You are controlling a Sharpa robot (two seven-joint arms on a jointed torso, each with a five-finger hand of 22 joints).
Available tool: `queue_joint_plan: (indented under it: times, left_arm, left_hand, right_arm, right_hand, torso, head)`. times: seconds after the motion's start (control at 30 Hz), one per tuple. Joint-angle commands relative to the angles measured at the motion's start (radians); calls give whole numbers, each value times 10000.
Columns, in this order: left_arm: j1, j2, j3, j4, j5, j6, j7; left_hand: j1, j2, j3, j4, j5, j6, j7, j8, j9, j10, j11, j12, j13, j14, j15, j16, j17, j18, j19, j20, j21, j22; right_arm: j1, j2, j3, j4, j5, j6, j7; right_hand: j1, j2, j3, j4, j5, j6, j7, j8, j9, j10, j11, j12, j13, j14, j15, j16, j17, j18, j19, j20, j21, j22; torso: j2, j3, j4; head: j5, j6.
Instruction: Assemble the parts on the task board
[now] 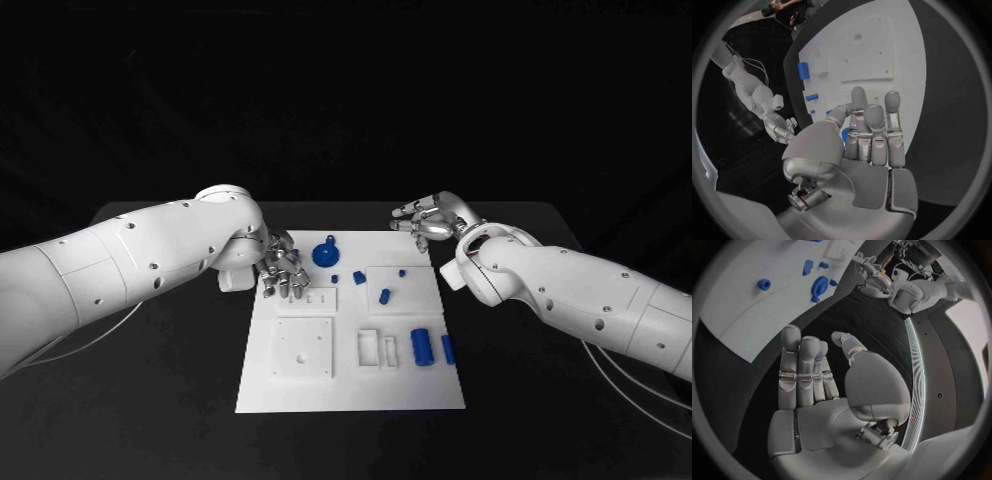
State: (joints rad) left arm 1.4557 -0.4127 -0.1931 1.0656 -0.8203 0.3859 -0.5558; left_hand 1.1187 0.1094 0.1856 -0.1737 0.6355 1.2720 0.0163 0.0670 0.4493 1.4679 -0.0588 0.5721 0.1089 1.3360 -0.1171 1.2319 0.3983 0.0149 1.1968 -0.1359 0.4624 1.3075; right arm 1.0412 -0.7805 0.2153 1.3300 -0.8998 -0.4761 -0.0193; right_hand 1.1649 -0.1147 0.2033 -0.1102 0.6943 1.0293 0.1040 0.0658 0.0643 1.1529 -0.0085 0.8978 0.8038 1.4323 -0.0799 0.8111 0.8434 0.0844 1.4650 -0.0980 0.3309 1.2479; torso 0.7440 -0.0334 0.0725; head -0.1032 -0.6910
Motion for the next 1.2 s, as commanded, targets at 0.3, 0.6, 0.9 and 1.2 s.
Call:
queue_joint_plan:
  times: [0.3,0.6,0.9,1.2]
  left_arm:
    - [18,-50,7,100,-100,-433,2]
    - [18,-303,8,370,23,-1031,9]
    - [19,-1048,14,1302,199,-2630,488]
    - [20,-2062,59,2585,1011,-4167,1270]
  left_hand:
    - [58,-41,902,-926,-67,-57,-28,-22,-49,461,-80,76,24,107,-8,60,12,38,8,-2,36,208]
    - [87,24,732,-645,-743,-274,32,-35,-390,462,1,152,40,128,-6,25,-14,14,75,14,-67,177]
    - [702,-340,-492,53,-2913,-749,99,-20,-1448,393,59,-701,-299,-105,30,-588,-341,-127,94,44,-685,-37]
    - [1134,-727,-1079,710,-4044,-922,312,-27,-2404,139,242,-2564,-438,-375,303,-2014,-999,-133,-33,298,-1784,-747]
  right_arm:
    - [-5,15,5,3,-2,129,62]
    - [-5,4,5,14,-41,285,53]
    - [-4,-10,3,54,-1287,1231,26]
    - [138,156,2,61,-3609,2550,-92]
  right_hand:
    - [-89,9,50,-13,41,28,27,-38,-15,-49,-32,21,20,43,-15,-34,16,190,406,-14,69,-8]
    - [29,12,205,-227,-177,57,32,-40,-16,-40,-36,25,26,55,-23,-30,21,191,412,-23,117,11]
    - [369,290,298,-1094,-1611,272,14,-44,-19,-4,-28,192,176,79,-17,113,142,185,417,-19,484,205]
    - [434,604,205,-1486,-2773,645,-72,-41,-17,494,-57,1158,1240,144,-25,819,749,79,487,-32,1866,846]
  torso:
    - [5,-12,1]
    - [1,-8,6]
    - [-4,-25,28]
    - [-3,-67,76]
  head:
    - [24,39]
    - [12,119]
    - [28,226]
    - [124,373]
